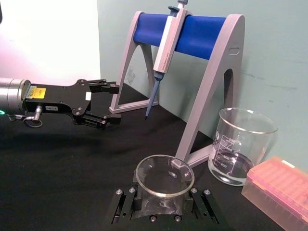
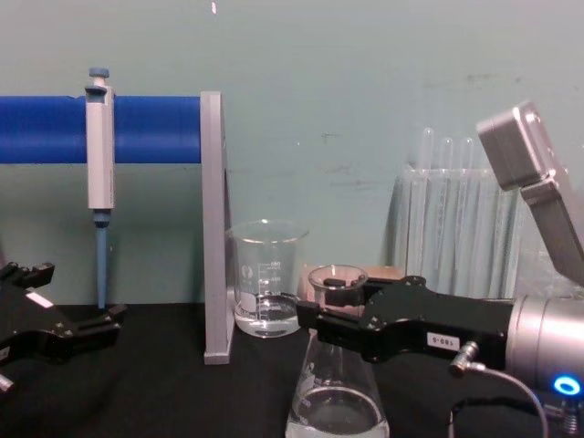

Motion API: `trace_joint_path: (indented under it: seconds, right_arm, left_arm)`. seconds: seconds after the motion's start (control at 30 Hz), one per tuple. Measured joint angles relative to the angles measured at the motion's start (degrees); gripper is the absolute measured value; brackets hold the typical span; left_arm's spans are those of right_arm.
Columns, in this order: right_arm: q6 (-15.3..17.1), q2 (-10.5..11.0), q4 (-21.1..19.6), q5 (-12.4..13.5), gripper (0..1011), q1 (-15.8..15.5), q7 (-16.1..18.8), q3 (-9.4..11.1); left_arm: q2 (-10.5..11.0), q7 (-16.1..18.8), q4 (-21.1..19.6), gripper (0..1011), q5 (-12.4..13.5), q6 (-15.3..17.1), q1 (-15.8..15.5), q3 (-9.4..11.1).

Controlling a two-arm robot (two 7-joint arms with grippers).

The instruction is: Grasp the erlenmeyer flask with one hand, shake it three times, then place it back.

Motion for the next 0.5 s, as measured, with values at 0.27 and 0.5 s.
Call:
trace_joint_path:
  seconds: [0.27,0.5]
  right_arm:
    - [0.31,0.0,-0.21,-0.21,456,-0.08,-0.09,0.08]
    - [0.33,0.02,-0.22,-0.23,453,-0.11,-0.1,0.09]
  left_arm:
    - [0.0,0.0,0.0,1001,0.0,0.0,0.0,0.0]
    - [0.0,0.0,0.0,1001,0.0,0.0,0.0,0.0]
